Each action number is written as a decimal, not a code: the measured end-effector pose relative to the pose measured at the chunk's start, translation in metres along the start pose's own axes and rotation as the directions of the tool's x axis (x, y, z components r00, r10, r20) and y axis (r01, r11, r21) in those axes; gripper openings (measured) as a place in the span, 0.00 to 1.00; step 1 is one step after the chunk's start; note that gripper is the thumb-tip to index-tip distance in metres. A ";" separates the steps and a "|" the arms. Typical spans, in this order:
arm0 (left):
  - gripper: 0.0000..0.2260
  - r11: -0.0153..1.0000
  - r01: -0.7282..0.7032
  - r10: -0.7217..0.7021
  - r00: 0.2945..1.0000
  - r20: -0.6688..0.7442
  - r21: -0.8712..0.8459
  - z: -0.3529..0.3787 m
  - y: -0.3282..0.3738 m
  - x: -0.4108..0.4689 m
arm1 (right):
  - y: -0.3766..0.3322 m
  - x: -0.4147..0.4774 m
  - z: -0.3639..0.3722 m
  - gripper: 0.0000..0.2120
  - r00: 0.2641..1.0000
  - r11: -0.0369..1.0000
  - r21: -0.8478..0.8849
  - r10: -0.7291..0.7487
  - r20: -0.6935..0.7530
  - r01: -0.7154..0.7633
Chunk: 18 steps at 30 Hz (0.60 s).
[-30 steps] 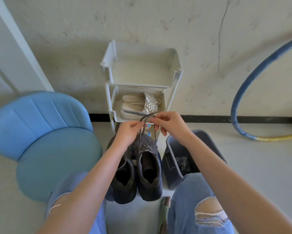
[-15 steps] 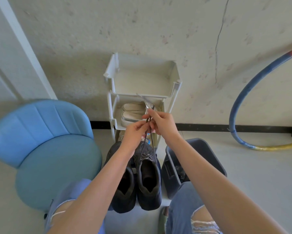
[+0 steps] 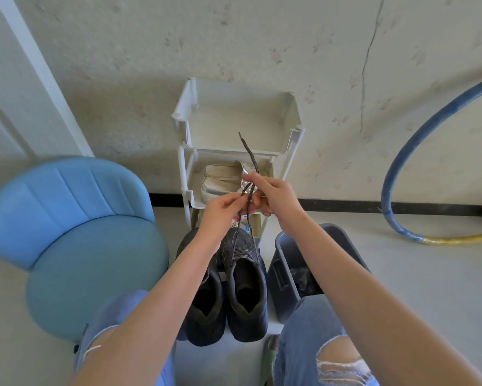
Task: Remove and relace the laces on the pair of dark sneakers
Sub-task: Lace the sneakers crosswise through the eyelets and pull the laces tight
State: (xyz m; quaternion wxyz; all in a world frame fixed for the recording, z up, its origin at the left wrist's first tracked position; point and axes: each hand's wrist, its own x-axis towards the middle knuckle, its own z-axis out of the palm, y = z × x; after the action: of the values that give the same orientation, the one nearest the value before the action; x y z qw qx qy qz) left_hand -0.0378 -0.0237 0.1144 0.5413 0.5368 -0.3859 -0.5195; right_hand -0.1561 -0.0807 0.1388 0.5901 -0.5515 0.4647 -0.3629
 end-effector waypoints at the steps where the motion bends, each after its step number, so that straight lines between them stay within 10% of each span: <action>1: 0.08 1.000 0.007 -0.007 1.000 0.003 0.000 0.000 -0.001 0.000 | 0.001 0.001 -0.001 0.14 1.000 1.000 -0.006 0.004 -0.010 -0.004; 8: 0.09 0.998 0.056 -0.051 0.980 -0.193 0.023 -0.035 -0.019 0.009 | 0.025 0.003 -0.018 0.11 0.988 0.999 -0.021 0.043 -0.149 -0.047; 12: 0.11 0.912 0.165 -0.009 0.923 -0.384 0.376 -0.068 -0.041 0.010 | 0.055 0.002 -0.038 0.13 0.938 0.965 0.059 0.261 -0.228 -0.254; 15: 0.27 0.695 0.376 -0.180 0.916 -0.359 0.613 -0.074 -0.063 0.008 | 0.085 0.007 -0.048 0.07 0.887 0.790 -0.409 0.371 -0.275 -0.457; 18: 0.28 0.523 0.294 -0.185 0.955 -0.230 0.800 -0.064 -0.085 0.007 | 0.109 0.007 -0.048 0.06 0.874 0.471 -0.751 0.380 -0.301 -0.463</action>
State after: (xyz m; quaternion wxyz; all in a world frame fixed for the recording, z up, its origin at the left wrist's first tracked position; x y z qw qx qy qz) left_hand 0.0132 -0.0086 0.0216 0.1707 0.8042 -0.4743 -0.3149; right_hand -0.2089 -0.0882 0.0318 0.3242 -0.6075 0.7249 0.0191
